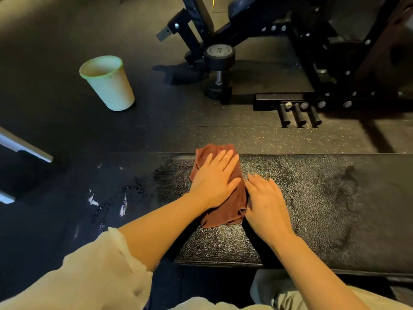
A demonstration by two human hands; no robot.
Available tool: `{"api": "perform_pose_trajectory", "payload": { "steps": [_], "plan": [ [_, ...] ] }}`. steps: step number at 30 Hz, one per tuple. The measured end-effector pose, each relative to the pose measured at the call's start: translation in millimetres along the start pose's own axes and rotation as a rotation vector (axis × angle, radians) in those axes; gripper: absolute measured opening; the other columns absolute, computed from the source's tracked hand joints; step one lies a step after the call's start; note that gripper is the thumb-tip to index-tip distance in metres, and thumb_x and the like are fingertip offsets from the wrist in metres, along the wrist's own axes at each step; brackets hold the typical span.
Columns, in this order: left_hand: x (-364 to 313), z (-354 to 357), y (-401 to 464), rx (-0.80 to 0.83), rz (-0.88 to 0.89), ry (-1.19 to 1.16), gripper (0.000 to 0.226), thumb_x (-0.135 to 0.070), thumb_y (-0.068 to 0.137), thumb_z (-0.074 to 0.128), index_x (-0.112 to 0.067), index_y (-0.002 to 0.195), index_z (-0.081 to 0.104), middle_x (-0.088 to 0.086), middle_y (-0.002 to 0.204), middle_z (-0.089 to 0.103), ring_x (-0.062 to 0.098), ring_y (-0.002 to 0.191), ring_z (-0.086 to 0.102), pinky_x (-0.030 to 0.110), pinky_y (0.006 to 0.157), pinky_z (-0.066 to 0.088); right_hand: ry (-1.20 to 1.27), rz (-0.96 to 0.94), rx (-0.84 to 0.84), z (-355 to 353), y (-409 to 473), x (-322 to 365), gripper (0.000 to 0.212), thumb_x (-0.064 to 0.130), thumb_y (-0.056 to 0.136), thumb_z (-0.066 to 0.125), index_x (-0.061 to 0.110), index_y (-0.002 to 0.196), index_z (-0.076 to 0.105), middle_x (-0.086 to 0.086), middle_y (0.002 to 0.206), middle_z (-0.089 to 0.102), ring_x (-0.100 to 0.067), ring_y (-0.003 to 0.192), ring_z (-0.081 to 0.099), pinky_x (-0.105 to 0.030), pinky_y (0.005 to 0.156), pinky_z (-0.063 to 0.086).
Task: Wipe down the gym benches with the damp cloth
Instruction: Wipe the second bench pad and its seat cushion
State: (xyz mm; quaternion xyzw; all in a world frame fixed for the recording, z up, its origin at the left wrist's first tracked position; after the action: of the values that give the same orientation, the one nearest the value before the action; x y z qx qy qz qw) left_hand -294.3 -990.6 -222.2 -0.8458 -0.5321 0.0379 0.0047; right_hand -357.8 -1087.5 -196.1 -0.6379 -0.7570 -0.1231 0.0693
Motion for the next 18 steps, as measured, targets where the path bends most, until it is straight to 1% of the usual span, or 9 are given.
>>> {"api": "perform_pose_trajectory", "payload": {
  "steps": [2, 4, 7, 9, 11, 13, 15, 16, 18],
  "plan": [
    [14, 1, -14, -0.002, -0.001, 0.015, 0.068, -0.058, 0.097, 0.014, -0.021, 0.155, 0.007, 0.0, 0.162, 0.004, 0.017, 0.149, 0.001, 0.039, 0.121, 0.0, -0.011, -0.008, 0.005, -3, -2, 2, 0.043, 0.006, 0.078, 0.065, 0.002, 0.121, 0.063, -0.013, 0.13, 0.06, -0.027, 0.127, 0.052, -0.045, 0.113, 0.028],
    [35, 1, -31, -0.005, -0.024, 0.029, 0.074, -0.06, 0.091, 0.003, -0.022, 0.155, 0.007, 0.0, 0.162, 0.005, 0.017, 0.149, 0.003, 0.039, 0.121, 0.002, -0.02, -0.002, 0.025, -5, -3, 7, 0.048, 0.005, 0.08, 0.062, 0.001, 0.127, 0.058, -0.013, 0.137, 0.054, -0.026, 0.134, 0.045, -0.042, 0.116, 0.019],
    [66, 0, -58, -0.007, -0.056, 0.019, 0.076, -0.06, 0.089, 0.0, -0.021, 0.155, 0.008, 0.0, 0.162, 0.006, 0.018, 0.149, 0.006, 0.039, 0.121, 0.002, -0.038, 0.008, 0.074, -5, -4, 15, 0.056, 0.009, 0.086, 0.055, 0.006, 0.141, 0.045, -0.007, 0.15, 0.039, -0.02, 0.143, 0.027, -0.035, 0.12, 0.003],
    [80, 1, -68, 0.013, -0.101, 0.017, 0.078, -0.06, 0.088, -0.002, -0.021, 0.155, 0.008, 0.0, 0.162, 0.006, 0.018, 0.149, 0.004, 0.039, 0.12, 0.002, -0.019, 0.006, 0.089, -4, -8, 21, 0.059, 0.01, 0.088, 0.052, 0.009, 0.146, 0.037, -0.004, 0.154, 0.032, -0.017, 0.146, 0.019, -0.034, 0.12, -0.001],
    [79, 2, -70, 0.026, -0.162, 0.041, 0.078, -0.058, 0.089, -0.002, -0.018, 0.155, 0.006, 0.002, 0.162, 0.004, 0.02, 0.149, 0.003, 0.042, 0.119, 0.002, -0.011, 0.002, 0.106, -2, -15, 26, 0.064, 0.008, 0.088, 0.05, 0.009, 0.149, 0.031, -0.004, 0.157, 0.027, -0.017, 0.147, 0.015, -0.034, 0.12, -0.002],
    [62, 1, -65, 0.015, -0.205, 0.044, 0.068, -0.054, 0.098, 0.009, -0.016, 0.154, 0.004, 0.005, 0.162, 0.002, 0.023, 0.149, 0.001, 0.044, 0.119, 0.001, 0.003, -0.003, 0.103, 1, -23, 29, 0.064, 0.007, 0.087, 0.05, 0.007, 0.149, 0.031, -0.006, 0.157, 0.027, -0.018, 0.147, 0.017, -0.035, 0.12, 0.0],
    [38, 1, -62, 0.002, -0.182, 0.039, 0.064, -0.048, 0.102, 0.019, -0.015, 0.154, 0.003, 0.006, 0.162, 0.001, 0.023, 0.149, 0.0, 0.044, 0.119, 0.0, 0.015, -0.012, 0.083, 1, -28, 31, 0.057, 0.009, 0.088, 0.048, 0.004, 0.144, 0.039, -0.009, 0.153, 0.034, -0.022, 0.145, 0.024, -0.038, 0.12, 0.007],
    [28, 2, -62, 0.004, -0.151, 0.039, 0.063, -0.047, 0.102, 0.02, -0.015, 0.154, 0.003, 0.005, 0.162, 0.0, 0.022, 0.149, -0.001, 0.043, 0.12, -0.001, 0.016, -0.018, 0.078, 2, -30, 32, 0.054, 0.012, 0.089, 0.044, 0.003, 0.142, 0.042, -0.011, 0.152, 0.037, -0.023, 0.144, 0.027, -0.039, 0.119, 0.01],
    [20, 7, -69, 0.023, -0.073, 0.041, 0.064, -0.05, 0.101, 0.015, -0.018, 0.154, 0.001, 0.004, 0.162, -0.001, 0.019, 0.149, -0.002, 0.04, 0.119, -0.003, 0.001, -0.041, 0.098, 0, -34, 34, 0.058, 0.023, 0.089, 0.03, 0.003, 0.142, 0.042, -0.012, 0.151, 0.038, -0.024, 0.144, 0.028, -0.04, 0.119, 0.01]
  ]
}}
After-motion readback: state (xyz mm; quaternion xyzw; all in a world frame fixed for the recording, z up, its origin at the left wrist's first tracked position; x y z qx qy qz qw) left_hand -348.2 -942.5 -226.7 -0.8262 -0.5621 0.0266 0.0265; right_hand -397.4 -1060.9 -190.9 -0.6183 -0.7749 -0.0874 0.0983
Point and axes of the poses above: each hand's wrist, its own y-axis towards the middle knuckle, its own z-axis out of the palm, x = y × z, the point moved 9 cm from there along y, towards the middle knuckle
